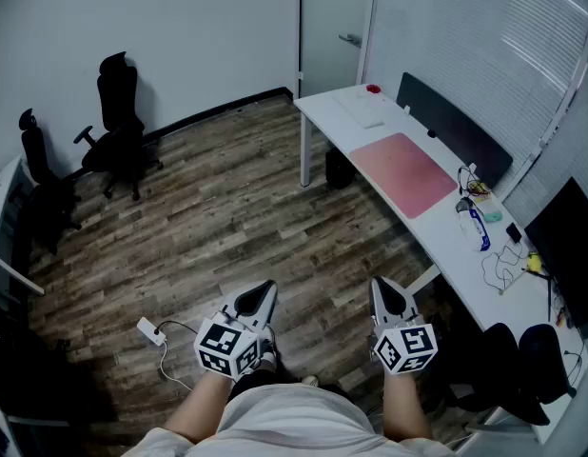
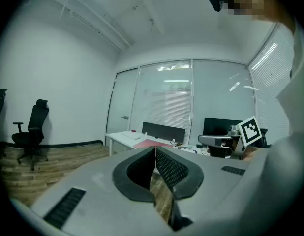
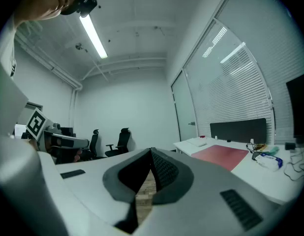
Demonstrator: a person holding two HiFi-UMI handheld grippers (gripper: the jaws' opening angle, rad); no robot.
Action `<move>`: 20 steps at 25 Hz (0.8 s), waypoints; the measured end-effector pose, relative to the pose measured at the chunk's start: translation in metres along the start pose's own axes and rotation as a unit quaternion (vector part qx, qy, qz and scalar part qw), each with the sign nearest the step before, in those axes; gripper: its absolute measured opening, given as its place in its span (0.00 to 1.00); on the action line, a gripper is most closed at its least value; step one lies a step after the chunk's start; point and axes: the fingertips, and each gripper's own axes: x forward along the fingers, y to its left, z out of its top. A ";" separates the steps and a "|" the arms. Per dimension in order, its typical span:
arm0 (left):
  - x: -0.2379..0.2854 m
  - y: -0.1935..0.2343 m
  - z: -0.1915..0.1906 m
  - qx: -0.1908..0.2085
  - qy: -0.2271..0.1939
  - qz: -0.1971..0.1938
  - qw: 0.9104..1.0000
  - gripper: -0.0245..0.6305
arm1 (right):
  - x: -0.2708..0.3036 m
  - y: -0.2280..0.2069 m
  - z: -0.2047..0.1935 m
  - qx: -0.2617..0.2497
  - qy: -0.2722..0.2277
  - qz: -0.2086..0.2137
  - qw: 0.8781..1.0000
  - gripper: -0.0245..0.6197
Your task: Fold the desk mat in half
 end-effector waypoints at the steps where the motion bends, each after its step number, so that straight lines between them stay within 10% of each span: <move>1: 0.001 0.000 0.000 -0.001 0.000 0.000 1.000 0.06 | 0.000 0.000 -0.001 -0.002 0.001 0.001 1.000 0.12; 20: 0.022 -0.016 -0.001 0.010 0.019 -0.021 1.000 0.06 | -0.006 -0.024 -0.007 0.027 -0.017 -0.018 0.999 0.12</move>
